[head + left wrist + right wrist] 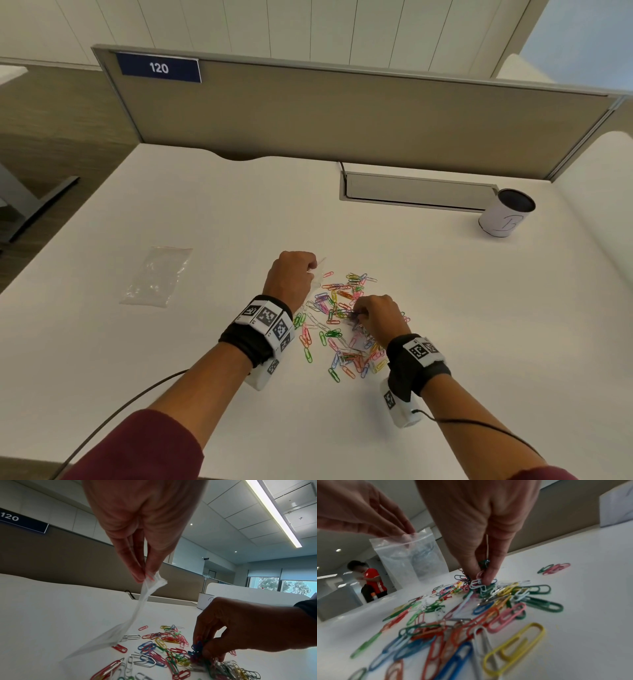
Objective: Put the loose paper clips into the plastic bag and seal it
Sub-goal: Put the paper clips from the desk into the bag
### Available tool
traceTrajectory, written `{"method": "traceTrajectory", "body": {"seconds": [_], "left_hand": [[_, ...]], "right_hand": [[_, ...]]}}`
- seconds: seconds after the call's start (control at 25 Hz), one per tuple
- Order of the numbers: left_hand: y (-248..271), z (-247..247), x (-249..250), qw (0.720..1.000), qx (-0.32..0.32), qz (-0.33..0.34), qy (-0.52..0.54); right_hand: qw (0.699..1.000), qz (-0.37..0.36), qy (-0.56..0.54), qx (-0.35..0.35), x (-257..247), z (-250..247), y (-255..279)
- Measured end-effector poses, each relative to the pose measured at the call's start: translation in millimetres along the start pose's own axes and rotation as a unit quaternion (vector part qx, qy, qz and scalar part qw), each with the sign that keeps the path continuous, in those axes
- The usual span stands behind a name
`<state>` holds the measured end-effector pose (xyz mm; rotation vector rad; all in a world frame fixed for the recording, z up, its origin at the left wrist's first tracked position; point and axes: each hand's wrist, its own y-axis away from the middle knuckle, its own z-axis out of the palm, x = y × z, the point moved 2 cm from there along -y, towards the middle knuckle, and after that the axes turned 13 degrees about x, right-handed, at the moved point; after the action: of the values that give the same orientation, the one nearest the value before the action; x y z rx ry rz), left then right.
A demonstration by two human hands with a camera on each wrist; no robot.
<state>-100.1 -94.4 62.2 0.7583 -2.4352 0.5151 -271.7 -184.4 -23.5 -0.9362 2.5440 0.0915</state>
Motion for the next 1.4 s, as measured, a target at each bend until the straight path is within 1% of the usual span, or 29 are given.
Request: {"method": "traceTrajectory", "body": {"seconds": [0.12,0.2,0.24,0.32,0.4,0.48,0.56,0.6,0.68,0.76,0.84,0.92,1.0,1.04,1.12,1.24,1.32,1.4], "left_hand": [[2,0,2,1.0,0.001,0.009,-0.007],[4,-1,4,1.0,0.001,0.007,-0.008],[4,-1,5,1.0,0.003,0.003,-0.004],[5,-1,8,1.0,0.011,-0.001,0.004],[5,-1,11,1.0,0.021,-0.004,0.01],[4,1,16,1.0,0.023,-0.004,0.019],[4,2,20,0.999,0.018,-0.003,0.033],[5,3,21,0.999,0.016,-0.005,0.043],[5,5,21,0.997,0.015,-0.017,0.071],[7,6,17,0.994,0.017,-0.045,0.101],[7,7,13,0.988,0.02,-0.08,0.132],[7,6,11,0.983,0.03,-0.097,0.152],[6,6,12,0.984,0.039,-0.085,0.151],[6,6,12,0.985,0.042,-0.076,0.146],[6,7,11,0.986,0.047,-0.075,0.141],[6,11,10,0.985,0.044,-0.093,0.135],[7,12,13,0.988,0.032,-0.085,0.123],[9,13,16,0.99,0.027,-0.072,0.118]], "right_hand": [[0.994,0.07,-0.081,0.032,7,-10,0],[0.973,0.127,-0.181,0.059,5,-23,-1],[0.953,0.158,-0.248,0.07,2,-31,-1],[0.896,0.197,-0.389,0.081,-12,-47,-2],[0.839,0.198,-0.501,0.075,-31,-61,-6],[0.797,0.199,-0.568,0.062,-52,-70,-8],[0.762,0.216,-0.609,0.051,-68,-70,-11],[0.749,0.227,-0.621,0.047,-74,-68,-12],[0.738,0.247,-0.627,0.046,-79,-63,-12],[0.748,0.256,-0.609,0.055,-78,-59,-13],[0.773,0.258,-0.576,0.064,-75,-57,-13],[0.797,0.259,-0.542,0.066,-71,-54,-12],[0.815,0.26,-0.513,0.071,-69,-52,-11],[0.832,0.255,-0.486,0.078,-69,-53,-11],[0.877,0.237,-0.408,0.089,-68,-53,-12],[0.93,0.202,-0.299,0.068,-66,-54,-16],[0.953,0.177,-0.241,0.044,-68,-55,-19],[0.962,0.165,-0.215,0.025,-70,-58,-21]]}}
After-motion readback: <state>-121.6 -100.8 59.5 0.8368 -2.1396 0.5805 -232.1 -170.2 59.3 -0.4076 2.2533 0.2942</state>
